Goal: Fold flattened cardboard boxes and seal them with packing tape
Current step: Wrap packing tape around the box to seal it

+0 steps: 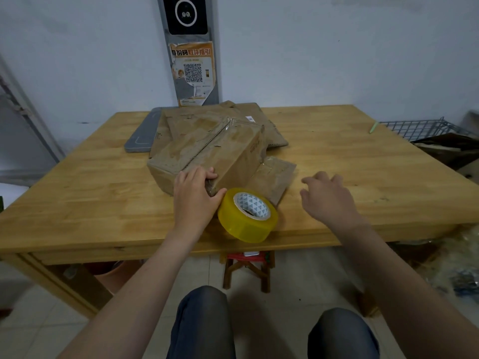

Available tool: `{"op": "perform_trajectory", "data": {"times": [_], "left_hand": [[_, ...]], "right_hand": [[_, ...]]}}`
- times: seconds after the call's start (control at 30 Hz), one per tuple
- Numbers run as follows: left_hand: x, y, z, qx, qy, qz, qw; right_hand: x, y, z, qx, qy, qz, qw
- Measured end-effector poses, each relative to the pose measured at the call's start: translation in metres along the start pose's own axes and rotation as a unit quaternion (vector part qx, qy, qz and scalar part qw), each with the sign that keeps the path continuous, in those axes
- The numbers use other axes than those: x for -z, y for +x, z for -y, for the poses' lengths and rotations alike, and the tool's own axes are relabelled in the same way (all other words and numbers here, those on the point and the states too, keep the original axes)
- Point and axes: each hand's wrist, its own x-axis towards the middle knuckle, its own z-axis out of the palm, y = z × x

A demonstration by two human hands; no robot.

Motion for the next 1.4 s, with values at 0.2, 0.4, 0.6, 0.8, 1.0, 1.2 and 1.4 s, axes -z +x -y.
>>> {"op": "perform_trajectory", "data": {"times": [0.2,0.4,0.6,0.8,1.0,1.2,1.4], "left_hand": [[0.001,0.0,-0.001,-0.004,-0.003,0.001,1.0],[0.0,0.0,0.001,-0.008,-0.003,0.001,1.0],[-0.002,0.001,0.002,-0.008,-0.001,0.007,1.0],[-0.001,0.001,0.002,-0.011,-0.005,0.008,1.0],[-0.002,0.001,0.002,-0.009,-0.014,0.005,1.0],[-0.001,0.0,0.002,-0.004,-0.015,0.004,1.0],[0.0,-0.001,0.001,-0.006,-0.019,-0.004,1.0]], "right_hand": [[-0.016,0.024,-0.021,0.019,-0.007,0.096,0.995],[-0.027,0.022,-0.025,0.028,0.102,0.014,0.994],[-0.026,0.015,-0.022,0.045,0.163,-0.014,0.986],[-0.034,0.018,-0.038,0.015,0.08,0.015,0.997],[-0.035,0.019,-0.027,0.085,0.071,0.06,0.992],[-0.038,0.013,-0.019,0.05,0.069,0.06,0.995],[0.0,0.01,0.007,0.048,0.265,-0.026,0.963]]}}
